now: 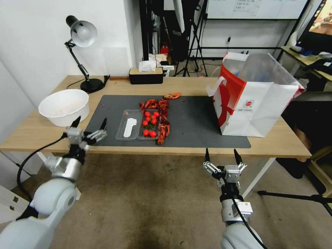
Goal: Pick up the trash from the table and place it into the takeout bag.
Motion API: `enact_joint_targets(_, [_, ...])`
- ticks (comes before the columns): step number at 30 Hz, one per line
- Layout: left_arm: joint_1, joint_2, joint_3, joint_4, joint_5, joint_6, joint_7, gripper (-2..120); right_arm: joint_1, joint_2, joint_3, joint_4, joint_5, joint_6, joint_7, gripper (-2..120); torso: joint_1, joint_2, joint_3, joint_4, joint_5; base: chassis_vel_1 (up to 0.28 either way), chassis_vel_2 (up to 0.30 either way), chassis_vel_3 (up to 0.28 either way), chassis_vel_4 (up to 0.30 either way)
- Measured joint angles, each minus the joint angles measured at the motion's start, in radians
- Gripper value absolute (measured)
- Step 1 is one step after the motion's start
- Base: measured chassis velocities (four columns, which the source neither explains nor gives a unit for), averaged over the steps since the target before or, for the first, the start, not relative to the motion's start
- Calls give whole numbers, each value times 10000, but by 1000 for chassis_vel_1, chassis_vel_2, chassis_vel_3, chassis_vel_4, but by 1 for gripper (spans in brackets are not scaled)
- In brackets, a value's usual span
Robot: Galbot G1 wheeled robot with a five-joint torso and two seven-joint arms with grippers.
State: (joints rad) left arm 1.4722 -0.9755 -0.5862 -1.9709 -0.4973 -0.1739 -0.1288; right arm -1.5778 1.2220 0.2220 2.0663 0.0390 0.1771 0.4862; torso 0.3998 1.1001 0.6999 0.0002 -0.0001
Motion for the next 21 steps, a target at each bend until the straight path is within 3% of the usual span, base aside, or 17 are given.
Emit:
enact_joint_targets(6, [845,-347,-432,-12,424,-537,5,100,7,53,-23,-27,-9,11,1,100,1,0,1,-3,1,0,0,0,0])
enact_joint_targets(21, [1510,-769,-570,338,753,-1640,61,100,-75,131,-2,-72,-57,35,4,100,1,-2,1,-2,1,0,0,0,0])
